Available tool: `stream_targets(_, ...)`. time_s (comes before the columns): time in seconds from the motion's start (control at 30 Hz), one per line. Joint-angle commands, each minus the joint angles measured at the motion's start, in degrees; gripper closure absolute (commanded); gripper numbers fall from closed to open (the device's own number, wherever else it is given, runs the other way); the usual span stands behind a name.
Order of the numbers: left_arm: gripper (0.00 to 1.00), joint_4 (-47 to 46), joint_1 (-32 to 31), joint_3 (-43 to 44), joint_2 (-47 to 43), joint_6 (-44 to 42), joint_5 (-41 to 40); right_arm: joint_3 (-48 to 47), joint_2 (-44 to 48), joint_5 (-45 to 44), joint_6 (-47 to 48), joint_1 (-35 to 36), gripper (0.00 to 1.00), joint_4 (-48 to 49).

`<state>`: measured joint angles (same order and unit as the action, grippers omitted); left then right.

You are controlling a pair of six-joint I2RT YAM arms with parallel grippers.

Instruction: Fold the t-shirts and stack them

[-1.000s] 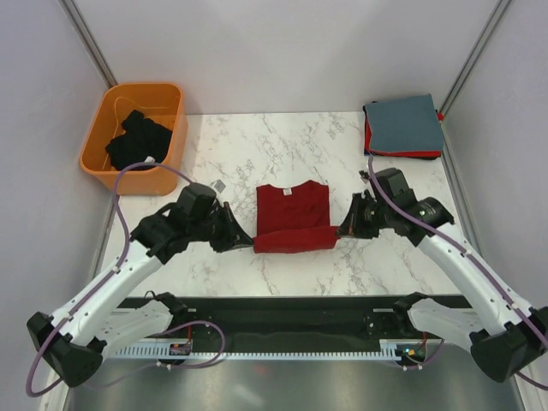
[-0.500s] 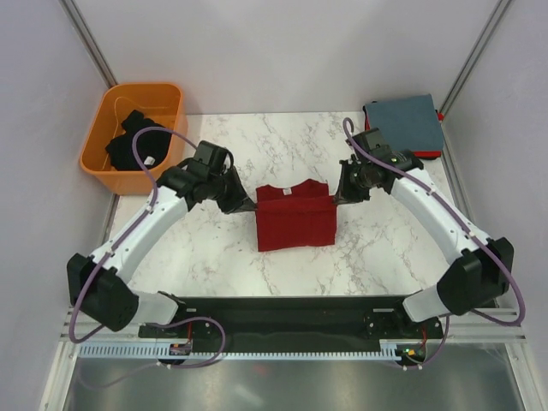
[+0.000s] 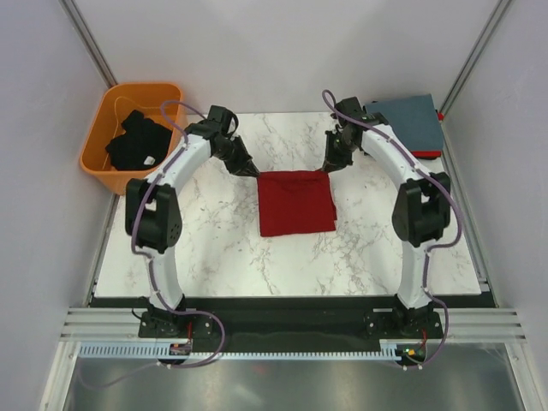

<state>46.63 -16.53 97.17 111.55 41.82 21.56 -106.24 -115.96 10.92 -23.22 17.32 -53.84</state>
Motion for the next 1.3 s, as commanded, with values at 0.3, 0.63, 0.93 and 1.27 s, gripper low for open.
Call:
stream_targets(0.3,0.38,15.4,3.4,34.5,22.0,-8.6,6.0,-4.7,-4.6,-1.9,1.3,-2.6,0.17,2.0)
stream_targets(0.63,0.41,11.5,-0.1,0.1,-5.4,-11.5,-1.2,34.5,17.1,7.4,-4.5,-1.6,0.31,22.5)
stream_targets(0.93,0.43,8.7,-1.0,-28.0,-32.0,-10.2,-2.3,47.3,17.9,7.9,-5.5,-0.1,0.45,31.6)
stream_targets(1.27,0.43,10.5,-1.0,-38.1,-45.6,-13.8,-5.9,54.9,25.4,8.9,-10.4,10.5,0.39,35.0)
